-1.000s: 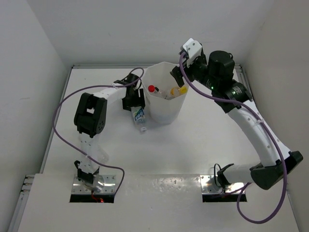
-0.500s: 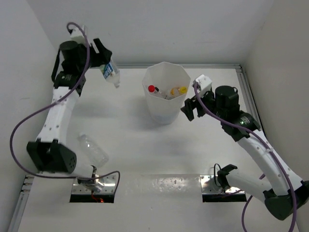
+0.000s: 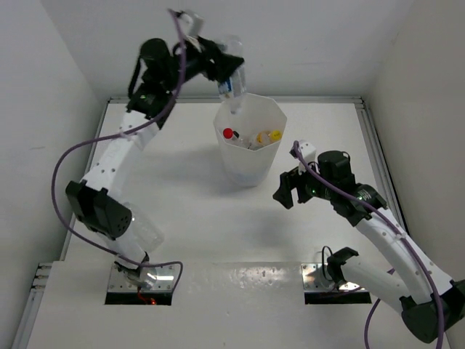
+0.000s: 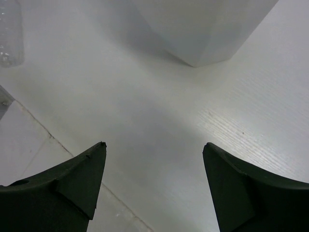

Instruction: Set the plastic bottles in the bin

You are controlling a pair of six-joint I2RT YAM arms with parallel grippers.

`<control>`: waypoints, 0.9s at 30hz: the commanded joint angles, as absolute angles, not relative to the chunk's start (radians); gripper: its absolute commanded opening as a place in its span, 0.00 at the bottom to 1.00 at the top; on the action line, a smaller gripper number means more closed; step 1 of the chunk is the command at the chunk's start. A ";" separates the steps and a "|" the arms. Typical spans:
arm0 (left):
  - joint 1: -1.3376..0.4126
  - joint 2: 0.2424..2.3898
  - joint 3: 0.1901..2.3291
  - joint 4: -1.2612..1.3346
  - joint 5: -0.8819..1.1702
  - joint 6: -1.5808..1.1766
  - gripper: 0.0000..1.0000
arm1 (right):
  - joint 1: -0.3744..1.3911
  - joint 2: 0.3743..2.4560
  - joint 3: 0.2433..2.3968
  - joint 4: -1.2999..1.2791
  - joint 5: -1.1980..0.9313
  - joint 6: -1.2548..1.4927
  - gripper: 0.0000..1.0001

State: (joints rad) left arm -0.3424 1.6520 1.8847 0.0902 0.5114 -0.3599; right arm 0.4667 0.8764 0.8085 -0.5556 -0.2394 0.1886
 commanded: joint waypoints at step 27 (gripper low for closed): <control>-0.160 1.335 1.944 -0.175 0.411 -0.376 1.00 | 0.770 1.354 1.231 -0.347 -0.276 0.141 0.70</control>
